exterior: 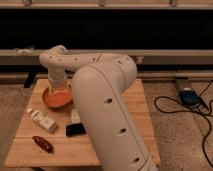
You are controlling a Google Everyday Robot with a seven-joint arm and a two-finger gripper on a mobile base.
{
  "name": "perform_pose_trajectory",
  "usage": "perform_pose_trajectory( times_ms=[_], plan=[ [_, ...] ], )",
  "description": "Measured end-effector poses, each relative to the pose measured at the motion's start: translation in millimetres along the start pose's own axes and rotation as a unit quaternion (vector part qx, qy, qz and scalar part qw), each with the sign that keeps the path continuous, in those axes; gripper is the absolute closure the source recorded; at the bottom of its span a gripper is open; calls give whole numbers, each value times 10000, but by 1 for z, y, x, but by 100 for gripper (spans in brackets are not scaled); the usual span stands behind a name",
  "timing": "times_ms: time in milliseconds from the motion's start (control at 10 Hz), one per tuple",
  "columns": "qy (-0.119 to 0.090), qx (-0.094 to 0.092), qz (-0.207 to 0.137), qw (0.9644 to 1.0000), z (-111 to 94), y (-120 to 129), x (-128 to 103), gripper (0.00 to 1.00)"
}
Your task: Push the ceramic bowl across the table
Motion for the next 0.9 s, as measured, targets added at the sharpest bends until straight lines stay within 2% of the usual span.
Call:
perform_pose_trajectory(
  times_ms=[400,600,900],
  plan=[
    [2,30,-5,10000,3,-3,-2,35],
    [58,102,7,9999,23,-14,-6,35],
    [214,86,32,9997,53,-18,-9,35]
  ],
)
